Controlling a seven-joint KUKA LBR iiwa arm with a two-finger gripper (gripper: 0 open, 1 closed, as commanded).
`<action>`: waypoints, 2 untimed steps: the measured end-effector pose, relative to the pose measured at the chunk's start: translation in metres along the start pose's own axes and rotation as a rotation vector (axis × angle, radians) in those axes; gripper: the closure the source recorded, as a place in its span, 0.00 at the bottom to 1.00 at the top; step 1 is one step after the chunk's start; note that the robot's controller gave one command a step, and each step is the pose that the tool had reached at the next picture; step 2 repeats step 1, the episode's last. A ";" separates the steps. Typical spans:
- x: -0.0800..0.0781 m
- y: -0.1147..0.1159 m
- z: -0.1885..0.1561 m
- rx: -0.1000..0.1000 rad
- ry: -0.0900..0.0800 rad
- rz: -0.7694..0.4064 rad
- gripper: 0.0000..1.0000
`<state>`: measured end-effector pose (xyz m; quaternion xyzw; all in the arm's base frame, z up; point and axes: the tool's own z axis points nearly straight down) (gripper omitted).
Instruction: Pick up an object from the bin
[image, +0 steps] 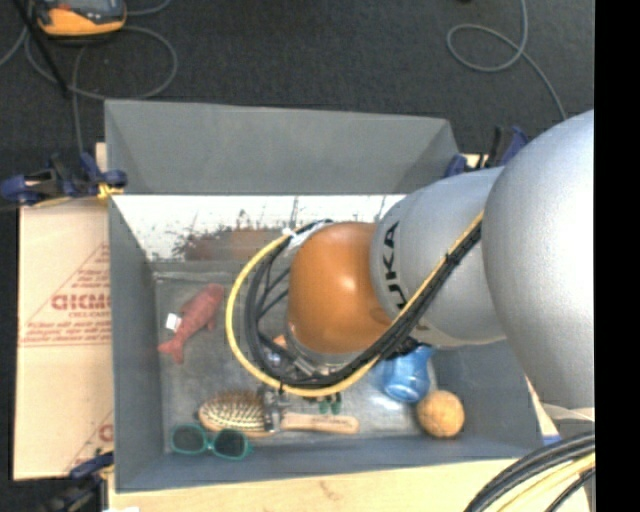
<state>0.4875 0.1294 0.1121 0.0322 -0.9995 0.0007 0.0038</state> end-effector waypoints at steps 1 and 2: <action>-0.003 0.000 -0.025 -0.002 -0.009 0.001 1.00; -0.003 0.000 -0.025 -0.002 -0.009 0.001 1.00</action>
Offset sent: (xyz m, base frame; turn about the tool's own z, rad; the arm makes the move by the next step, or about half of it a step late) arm 0.0000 0.0000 0.0262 0.0000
